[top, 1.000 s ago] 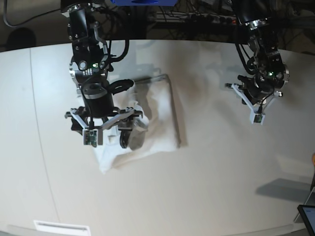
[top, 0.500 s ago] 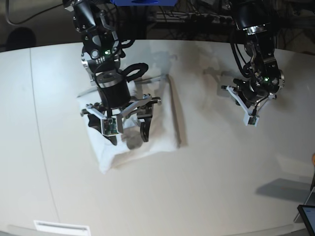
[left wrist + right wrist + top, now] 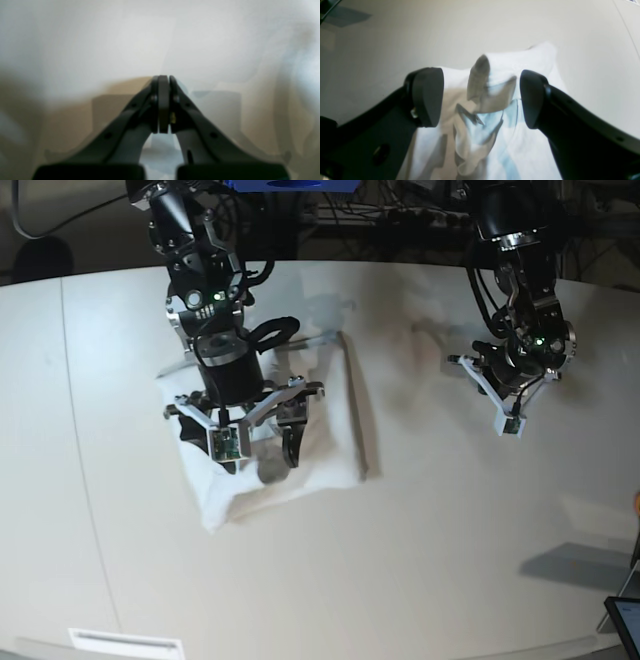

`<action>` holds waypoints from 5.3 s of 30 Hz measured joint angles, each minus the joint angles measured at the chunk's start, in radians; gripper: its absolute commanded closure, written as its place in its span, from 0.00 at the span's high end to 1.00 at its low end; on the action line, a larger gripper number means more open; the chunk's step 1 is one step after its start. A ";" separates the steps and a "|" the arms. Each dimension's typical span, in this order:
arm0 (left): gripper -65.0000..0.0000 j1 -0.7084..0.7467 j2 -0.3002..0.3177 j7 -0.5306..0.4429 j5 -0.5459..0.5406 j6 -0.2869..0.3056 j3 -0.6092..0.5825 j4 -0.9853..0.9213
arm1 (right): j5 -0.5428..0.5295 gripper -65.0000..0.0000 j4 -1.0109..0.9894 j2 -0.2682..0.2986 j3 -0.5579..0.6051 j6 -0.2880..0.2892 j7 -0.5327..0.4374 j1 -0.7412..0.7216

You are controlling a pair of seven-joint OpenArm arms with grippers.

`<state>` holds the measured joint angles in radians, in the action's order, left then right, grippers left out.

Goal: Fold the T-shirt properly
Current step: 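Press the folded shirt flat with the right gripper, then push the shirt edge with the left gripper toward the right gripper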

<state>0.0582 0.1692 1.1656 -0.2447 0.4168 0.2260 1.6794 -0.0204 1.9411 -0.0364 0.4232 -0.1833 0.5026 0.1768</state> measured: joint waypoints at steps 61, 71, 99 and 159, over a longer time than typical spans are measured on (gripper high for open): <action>0.00 -0.019 -0.018 0.001 -0.003 0.000 0.000 -0.003 | 0.001 0.01 -0.312 -0.047 0.266 -0.011 0.001 -0.139; 0.00 -0.023 -0.031 0.000 -0.003 0.000 -0.002 -0.007 | 0.000 0.02 -0.487 -0.050 0.279 -0.003 -0.026 -0.235; 0.00 -0.025 -0.046 -0.082 0.005 -0.004 -0.187 -0.008 | -0.002 0.18 -0.106 0.034 -0.005 -0.001 -0.009 -0.140; 0.00 -0.303 -0.071 -0.115 -0.002 -0.008 -0.484 -0.154 | 0.000 0.04 -0.041 0.087 -0.661 0.003 0.045 0.246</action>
<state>-0.2451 0.0982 1.0508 -0.2466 0.4091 -0.2577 1.5253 -0.0208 1.8999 0.0509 -0.2375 -0.1799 0.5480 0.4229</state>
